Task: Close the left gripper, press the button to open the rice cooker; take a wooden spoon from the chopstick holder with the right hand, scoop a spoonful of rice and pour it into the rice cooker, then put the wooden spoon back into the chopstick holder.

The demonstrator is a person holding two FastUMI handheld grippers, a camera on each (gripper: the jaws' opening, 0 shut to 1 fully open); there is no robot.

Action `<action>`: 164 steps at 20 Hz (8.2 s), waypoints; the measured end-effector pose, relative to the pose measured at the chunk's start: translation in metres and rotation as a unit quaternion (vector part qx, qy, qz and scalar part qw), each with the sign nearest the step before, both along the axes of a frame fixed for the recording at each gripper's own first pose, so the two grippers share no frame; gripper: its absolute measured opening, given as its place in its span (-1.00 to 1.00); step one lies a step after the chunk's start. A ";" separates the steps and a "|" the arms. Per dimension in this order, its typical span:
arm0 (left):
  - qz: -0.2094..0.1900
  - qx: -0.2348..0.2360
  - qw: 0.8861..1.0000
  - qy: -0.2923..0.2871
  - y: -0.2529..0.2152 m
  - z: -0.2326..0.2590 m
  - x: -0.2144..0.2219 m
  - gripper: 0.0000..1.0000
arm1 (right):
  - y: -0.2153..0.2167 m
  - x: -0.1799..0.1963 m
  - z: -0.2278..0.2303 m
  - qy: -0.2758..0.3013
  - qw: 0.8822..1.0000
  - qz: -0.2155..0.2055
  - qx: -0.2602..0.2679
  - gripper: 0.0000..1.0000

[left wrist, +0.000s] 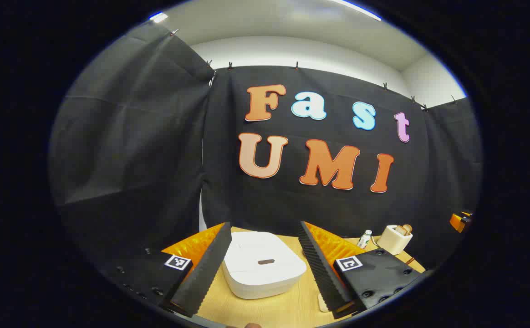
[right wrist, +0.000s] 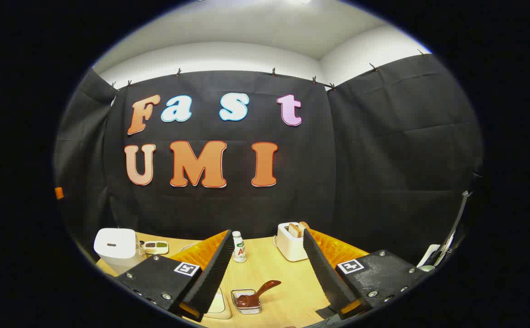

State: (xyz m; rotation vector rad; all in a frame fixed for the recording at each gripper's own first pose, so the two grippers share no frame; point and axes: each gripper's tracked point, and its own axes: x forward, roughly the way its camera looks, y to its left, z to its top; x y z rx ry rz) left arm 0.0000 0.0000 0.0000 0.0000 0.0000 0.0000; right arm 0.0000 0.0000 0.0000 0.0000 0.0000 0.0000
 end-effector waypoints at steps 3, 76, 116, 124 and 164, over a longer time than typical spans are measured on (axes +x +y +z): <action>-0.004 0.003 1.000 -0.003 -0.003 0.002 0.001 1.00 | -0.009 -0.004 0.002 0.001 1.000 -0.008 -0.001 0.89; -0.062 0.040 0.948 0.311 -0.009 -0.230 0.207 -0.91 | -0.039 0.002 -0.041 0.063 0.997 -0.043 -0.028 0.89; 0.020 0.055 0.998 0.039 0.014 0.011 0.083 -0.28 | 0.005 0.035 -0.195 0.196 0.979 0.021 0.056 0.89; 0.061 0.049 0.997 0.021 0.037 0.015 0.066 1.00 | 0.011 0.054 -0.247 0.255 0.962 0.029 0.096 0.89; 0.093 0.060 0.993 0.038 0.097 0.006 0.032 1.00 | 0.153 0.066 -0.142 0.157 0.973 0.170 0.013 -0.95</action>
